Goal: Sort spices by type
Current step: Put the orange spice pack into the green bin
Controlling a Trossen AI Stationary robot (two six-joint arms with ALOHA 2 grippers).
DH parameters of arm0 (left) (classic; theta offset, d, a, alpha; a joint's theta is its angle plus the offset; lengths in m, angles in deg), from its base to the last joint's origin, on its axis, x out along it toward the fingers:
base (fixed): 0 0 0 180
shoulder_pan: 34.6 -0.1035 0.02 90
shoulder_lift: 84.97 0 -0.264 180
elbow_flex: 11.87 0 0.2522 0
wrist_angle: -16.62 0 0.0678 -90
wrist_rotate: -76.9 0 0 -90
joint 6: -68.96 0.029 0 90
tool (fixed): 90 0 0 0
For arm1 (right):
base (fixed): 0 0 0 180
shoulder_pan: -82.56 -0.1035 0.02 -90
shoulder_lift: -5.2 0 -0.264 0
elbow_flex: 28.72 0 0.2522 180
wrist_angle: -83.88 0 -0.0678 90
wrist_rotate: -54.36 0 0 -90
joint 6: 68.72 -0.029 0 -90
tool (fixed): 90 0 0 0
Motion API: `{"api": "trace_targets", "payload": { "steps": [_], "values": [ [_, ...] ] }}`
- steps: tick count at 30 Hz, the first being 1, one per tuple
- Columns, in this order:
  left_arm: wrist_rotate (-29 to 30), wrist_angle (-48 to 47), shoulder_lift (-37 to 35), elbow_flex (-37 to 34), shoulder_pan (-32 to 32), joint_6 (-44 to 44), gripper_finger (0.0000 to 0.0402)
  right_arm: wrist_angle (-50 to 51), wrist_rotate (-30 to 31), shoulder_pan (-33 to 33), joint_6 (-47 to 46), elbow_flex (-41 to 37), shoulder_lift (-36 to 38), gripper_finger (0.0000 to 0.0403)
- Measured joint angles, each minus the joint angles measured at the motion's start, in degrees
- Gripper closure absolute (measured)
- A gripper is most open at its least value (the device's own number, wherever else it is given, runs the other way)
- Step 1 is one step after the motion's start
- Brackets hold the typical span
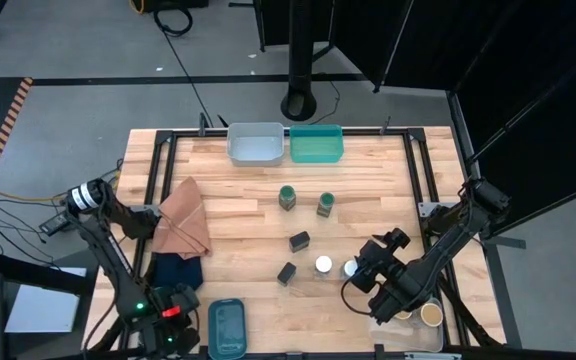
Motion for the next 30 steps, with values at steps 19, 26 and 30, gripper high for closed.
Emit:
{"api": "trace_targets", "payload": {
  "steps": [19, 26, 30],
  "values": [
    [-6.9, 0.1, -1.6, 2.7, 0.2, 0.3, 0.0402, 0.0, 0.0, 1.2, 1.1, 0.0, 0.0, 0.0029],
    [2.3, -3.2, -2.7, 3.1, -1.2, 0.2, 0.0402, 0.0, 0.0, 1.2, 1.1, 0.0, 0.0, 0.0029],
    [2.1, -3.3, -2.7, 1.4, -2.3, 0.8, 0.0402, 0.0, 0.0, 1.2, 1.1, 0.0, 0.0, 0.0029]
  ]
}}
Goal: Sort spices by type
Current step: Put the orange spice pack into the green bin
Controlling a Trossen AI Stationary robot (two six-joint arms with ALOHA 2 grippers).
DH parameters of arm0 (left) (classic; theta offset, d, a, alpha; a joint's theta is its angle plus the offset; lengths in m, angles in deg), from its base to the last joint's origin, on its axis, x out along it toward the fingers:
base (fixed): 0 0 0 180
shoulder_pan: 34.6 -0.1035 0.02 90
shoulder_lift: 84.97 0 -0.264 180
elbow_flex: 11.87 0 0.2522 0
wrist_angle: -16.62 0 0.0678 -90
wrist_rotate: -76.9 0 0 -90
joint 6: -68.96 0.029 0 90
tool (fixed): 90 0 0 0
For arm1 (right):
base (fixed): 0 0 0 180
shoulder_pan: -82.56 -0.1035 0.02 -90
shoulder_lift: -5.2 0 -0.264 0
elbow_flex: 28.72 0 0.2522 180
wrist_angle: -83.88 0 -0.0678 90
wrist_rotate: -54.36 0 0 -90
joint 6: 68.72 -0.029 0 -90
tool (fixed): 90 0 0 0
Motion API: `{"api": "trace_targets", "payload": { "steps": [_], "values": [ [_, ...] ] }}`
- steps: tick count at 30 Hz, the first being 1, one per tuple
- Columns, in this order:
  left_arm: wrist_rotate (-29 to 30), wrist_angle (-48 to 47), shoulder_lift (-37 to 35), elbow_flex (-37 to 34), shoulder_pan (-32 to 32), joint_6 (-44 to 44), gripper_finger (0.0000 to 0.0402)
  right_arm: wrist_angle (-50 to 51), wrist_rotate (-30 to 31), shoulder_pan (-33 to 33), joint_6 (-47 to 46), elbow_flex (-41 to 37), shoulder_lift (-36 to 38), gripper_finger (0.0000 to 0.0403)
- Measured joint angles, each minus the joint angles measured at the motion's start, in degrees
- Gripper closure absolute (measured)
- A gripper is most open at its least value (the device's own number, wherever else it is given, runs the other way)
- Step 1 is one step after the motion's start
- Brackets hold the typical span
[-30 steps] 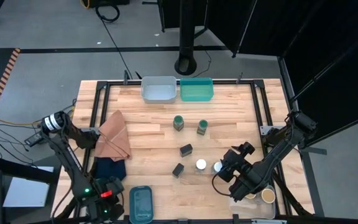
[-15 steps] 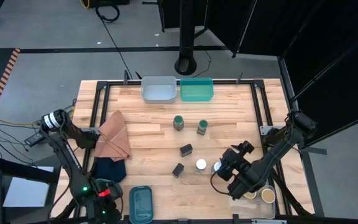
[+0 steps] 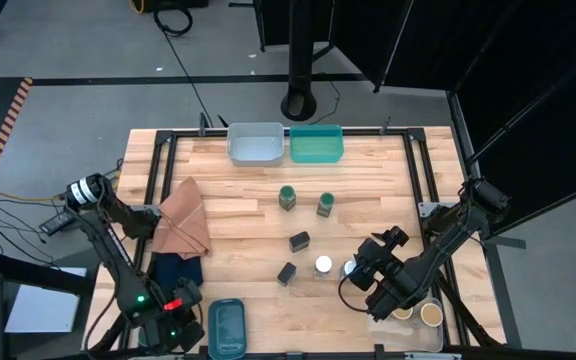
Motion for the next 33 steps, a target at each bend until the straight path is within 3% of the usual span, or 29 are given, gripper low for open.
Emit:
{"api": "trace_targets", "payload": {
  "steps": [6, 33],
  "values": [
    [-4.8, 5.8, 0.1, -3.7, -0.2, 1.0, 0.0402, 0.0, 0.0, 0.0, 1.4, 0.0, 0.0, 0.0029],
    [-14.6, 6.1, 0.1, -3.9, 0.1, 0.7, 0.0402, 0.2, 0.0, 0.0, 1.5, 0.0, 0.0, 0.0029]
  ]
}}
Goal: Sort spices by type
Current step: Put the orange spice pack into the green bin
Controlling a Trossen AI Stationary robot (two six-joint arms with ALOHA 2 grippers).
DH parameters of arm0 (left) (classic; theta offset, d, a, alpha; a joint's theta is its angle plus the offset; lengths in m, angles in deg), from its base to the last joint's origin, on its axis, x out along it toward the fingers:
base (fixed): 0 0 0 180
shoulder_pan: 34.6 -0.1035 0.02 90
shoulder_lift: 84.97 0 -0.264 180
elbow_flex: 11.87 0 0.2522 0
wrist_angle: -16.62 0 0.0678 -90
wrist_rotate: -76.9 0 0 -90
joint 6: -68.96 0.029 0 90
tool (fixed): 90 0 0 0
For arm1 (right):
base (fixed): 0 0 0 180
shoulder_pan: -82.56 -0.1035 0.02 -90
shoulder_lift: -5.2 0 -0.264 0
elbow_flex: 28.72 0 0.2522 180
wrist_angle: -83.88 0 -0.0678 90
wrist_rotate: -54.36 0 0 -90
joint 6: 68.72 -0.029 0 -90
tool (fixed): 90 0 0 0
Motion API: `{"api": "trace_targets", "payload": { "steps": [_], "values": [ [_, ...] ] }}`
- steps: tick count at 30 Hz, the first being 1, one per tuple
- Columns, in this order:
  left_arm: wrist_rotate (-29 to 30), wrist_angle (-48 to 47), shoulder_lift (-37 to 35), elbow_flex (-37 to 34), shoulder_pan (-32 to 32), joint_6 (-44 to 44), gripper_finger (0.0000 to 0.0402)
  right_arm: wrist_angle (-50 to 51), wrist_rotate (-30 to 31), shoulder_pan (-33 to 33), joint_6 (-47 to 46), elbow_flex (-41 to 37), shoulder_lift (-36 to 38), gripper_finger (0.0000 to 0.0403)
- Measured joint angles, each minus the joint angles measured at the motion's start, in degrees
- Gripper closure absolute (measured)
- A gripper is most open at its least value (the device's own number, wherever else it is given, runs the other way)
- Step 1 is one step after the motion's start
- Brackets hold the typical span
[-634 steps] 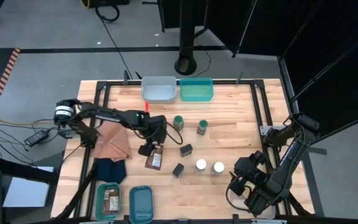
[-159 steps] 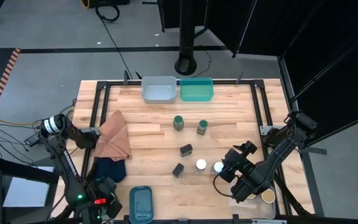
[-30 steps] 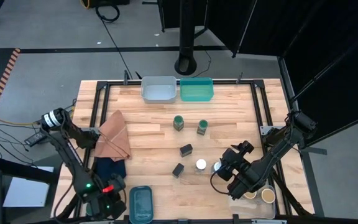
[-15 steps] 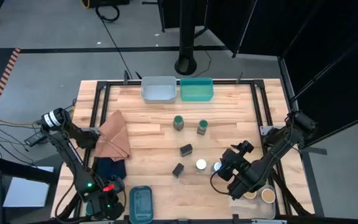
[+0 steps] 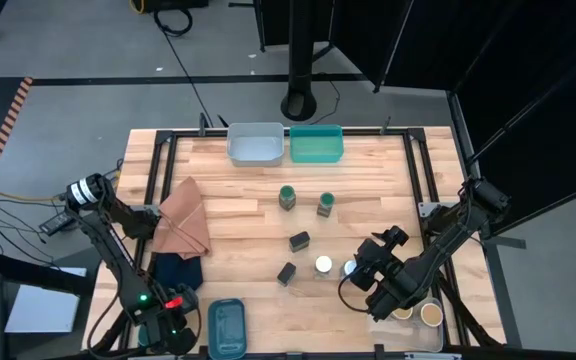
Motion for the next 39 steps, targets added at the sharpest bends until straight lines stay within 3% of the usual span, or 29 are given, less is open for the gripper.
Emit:
{"api": "trace_targets", "payload": {
  "steps": [18, 39],
  "values": [
    [-2.2, -0.2, 0.0, 0.2, 3.7, -4.5, 0.0402, 0.0, 0.0, 0.0, 0.0, 0.0, 0.0, 0.0029],
    [0.9, -3.5, 0.0, 0.3, 4.4, -7.1, 0.0402, 0.0, 0.0, 0.1, 0.0, 0.0, 0.0, 0.0029]
  ]
}}
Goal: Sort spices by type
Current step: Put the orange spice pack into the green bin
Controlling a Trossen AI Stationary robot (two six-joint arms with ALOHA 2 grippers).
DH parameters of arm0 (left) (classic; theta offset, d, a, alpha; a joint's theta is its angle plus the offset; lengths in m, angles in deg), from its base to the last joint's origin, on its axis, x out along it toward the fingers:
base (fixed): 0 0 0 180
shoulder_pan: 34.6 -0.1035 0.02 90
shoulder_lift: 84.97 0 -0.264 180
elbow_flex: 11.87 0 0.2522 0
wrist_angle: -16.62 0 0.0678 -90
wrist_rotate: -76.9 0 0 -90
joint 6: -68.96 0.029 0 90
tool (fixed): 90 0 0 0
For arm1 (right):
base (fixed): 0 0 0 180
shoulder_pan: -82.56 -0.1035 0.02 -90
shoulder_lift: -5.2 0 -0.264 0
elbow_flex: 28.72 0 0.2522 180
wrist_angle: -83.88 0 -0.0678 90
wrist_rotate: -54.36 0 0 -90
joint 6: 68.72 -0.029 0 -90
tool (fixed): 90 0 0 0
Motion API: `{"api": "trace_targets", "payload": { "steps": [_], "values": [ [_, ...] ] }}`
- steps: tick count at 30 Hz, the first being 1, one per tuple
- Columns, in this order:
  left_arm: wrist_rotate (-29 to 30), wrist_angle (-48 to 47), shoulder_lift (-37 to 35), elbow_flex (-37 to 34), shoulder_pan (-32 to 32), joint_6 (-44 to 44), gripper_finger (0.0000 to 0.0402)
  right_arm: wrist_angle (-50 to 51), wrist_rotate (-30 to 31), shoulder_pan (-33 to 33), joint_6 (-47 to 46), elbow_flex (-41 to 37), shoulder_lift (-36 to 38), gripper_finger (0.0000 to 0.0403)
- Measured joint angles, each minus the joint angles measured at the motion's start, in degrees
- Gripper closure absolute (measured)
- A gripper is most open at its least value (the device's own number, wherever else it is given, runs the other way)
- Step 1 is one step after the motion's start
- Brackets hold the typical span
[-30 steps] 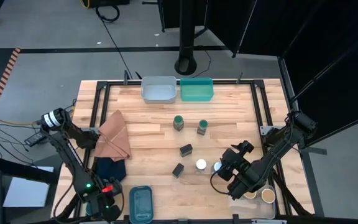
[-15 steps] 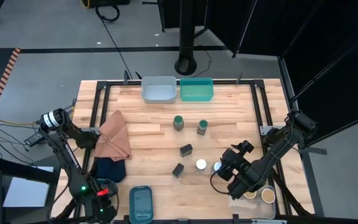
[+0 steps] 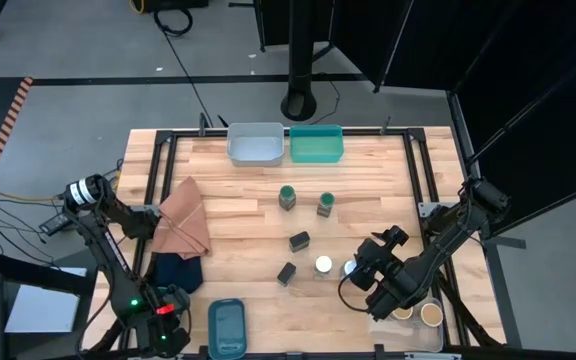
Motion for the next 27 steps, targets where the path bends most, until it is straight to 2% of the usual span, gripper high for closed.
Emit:
{"api": "trace_targets", "payload": {
  "steps": [15, 27],
  "values": [
    [-2.4, 3.6, 2.4, -2.5, -0.7, 0.0, 0.0402, 0.2, -0.6, -0.1, 0.0, 0.0, 0.0, 0.0029],
    [1.0, 8.3, 3.5, -2.7, -5.0, 1.5, 0.0402, 1.3, -0.5, -0.1, 0.0, 0.0, 0.0, 0.0029]
  ]
}}
